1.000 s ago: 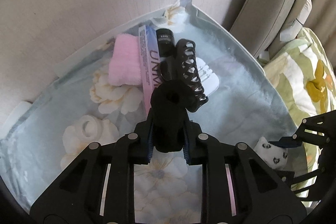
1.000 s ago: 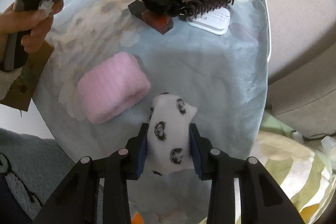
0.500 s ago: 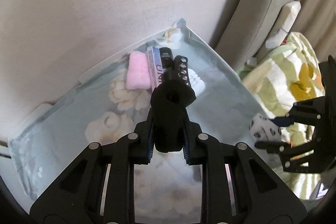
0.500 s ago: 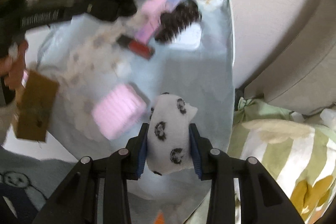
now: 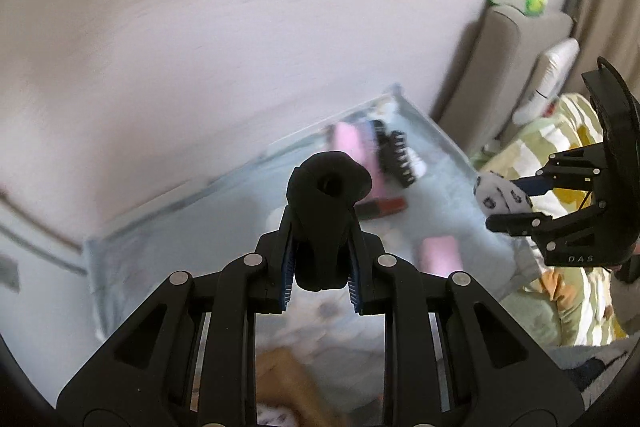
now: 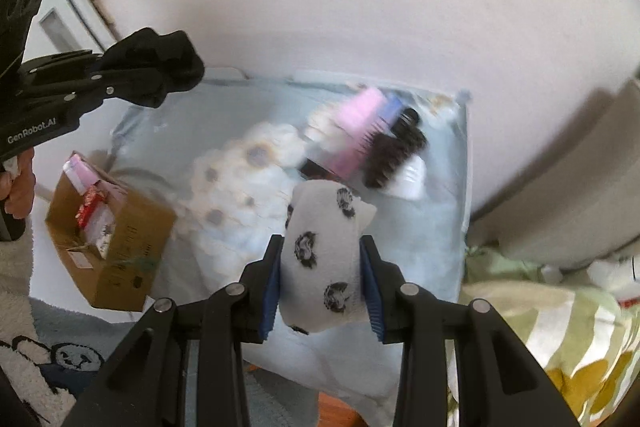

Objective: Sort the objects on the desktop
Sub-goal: 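Carry the hair clip and sock over the box and release both, then move both open tools back toward the floral sheet, then grasp the pink hair tie with the left tool while the right tool grasps the black claw clip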

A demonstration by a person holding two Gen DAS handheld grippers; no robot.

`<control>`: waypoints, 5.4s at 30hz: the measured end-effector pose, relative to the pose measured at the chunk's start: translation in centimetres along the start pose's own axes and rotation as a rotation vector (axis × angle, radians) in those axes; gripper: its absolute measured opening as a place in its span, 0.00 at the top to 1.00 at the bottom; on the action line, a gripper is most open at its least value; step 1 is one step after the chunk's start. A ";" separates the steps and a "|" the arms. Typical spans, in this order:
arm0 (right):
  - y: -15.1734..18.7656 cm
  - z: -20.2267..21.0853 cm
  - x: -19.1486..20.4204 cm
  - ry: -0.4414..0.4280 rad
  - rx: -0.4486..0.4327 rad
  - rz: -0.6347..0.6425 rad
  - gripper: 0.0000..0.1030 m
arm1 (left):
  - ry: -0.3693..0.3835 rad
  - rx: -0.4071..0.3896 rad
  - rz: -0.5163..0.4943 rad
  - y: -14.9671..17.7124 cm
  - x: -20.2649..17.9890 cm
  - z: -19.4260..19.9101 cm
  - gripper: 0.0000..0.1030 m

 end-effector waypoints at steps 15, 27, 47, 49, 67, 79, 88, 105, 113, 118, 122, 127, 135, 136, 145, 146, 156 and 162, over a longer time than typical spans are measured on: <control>-4.7 -1.8 14.0 -0.156 0.003 0.259 0.67 | -0.258 0.047 0.306 12.2 13.8 7.1 0.81; -4.0 -6.5 25.6 -0.289 0.121 0.464 0.67 | -0.287 0.183 0.479 21.3 18.9 7.3 0.81; -0.4 -11.9 30.8 -0.286 0.291 0.497 0.67 | -0.267 0.319 0.485 26.9 19.8 3.7 0.81; -0.4 -12.1 30.9 -0.281 0.298 0.487 0.67 | -0.275 0.319 0.490 26.8 20.1 3.8 0.81; -1.8 -10.9 29.8 -0.357 0.262 0.360 0.23 | -0.292 0.228 0.445 24.5 19.3 5.3 0.00; -2.1 -9.4 25.3 -0.321 0.229 0.226 0.23 | -0.267 0.213 0.395 22.1 17.8 5.3 0.00; -1.4 -7.0 18.0 -0.207 0.174 0.048 0.23 | -0.180 0.171 0.291 17.7 13.9 4.4 0.00; -1.6 0.9 -1.0 0.066 0.033 -0.170 0.23 | -0.013 0.100 -0.031 5.5 -1.1 0.6 0.00; -1.6 -2.6 -6.2 0.117 0.114 -0.072 0.23 | 0.120 0.148 -0.050 5.9 -9.4 -6.3 0.00; -2.3 -6.5 -8.3 0.056 0.169 -0.038 0.23 | 0.139 0.178 -0.053 7.6 -13.2 -10.5 0.00; -3.6 -10.6 -9.7 0.006 0.183 -0.045 0.23 | 0.143 0.189 -0.060 8.4 -15.2 -13.3 0.00; -4.9 -14.8 -10.5 0.022 0.178 -0.039 0.23 | 0.115 0.220 -0.042 8.9 -16.3 -16.8 0.00; -4.7 -16.9 -10.7 0.042 0.168 0.014 0.23 | 0.100 0.235 -0.044 9.7 -16.7 -19.3 0.03; -4.7 -16.9 -10.9 0.039 0.163 0.017 0.23 | 0.106 0.242 -0.038 9.8 -16.6 -19.6 0.06; -4.2 -16.3 -12.7 -0.001 0.105 -0.018 0.52 | 0.126 0.239 -0.022 10.2 -15.0 -19.5 0.38; -4.2 -16.1 -12.9 -0.009 0.098 -0.025 0.64 | 0.125 0.239 -0.021 10.2 -14.9 -19.4 0.45; -3.5 -15.0 -14.0 -0.052 0.061 -0.064 0.67 | 0.160 0.241 0.020 10.3 -14.0 -18.0 0.58; -3.6 -14.1 -14.9 -0.054 0.034 -0.075 0.67 | 0.165 0.218 0.026 9.8 -13.8 -16.5 0.59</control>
Point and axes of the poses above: each gripper's, at about its wrist camera, not at the fingertips, and z roughly against the way its jaws point, x to its left, y to its underside, the point moved 1 cm from there along -z, roughly the way its jaws point, and after that the axes turned 1 degree about -x, right-handed, at the moved point
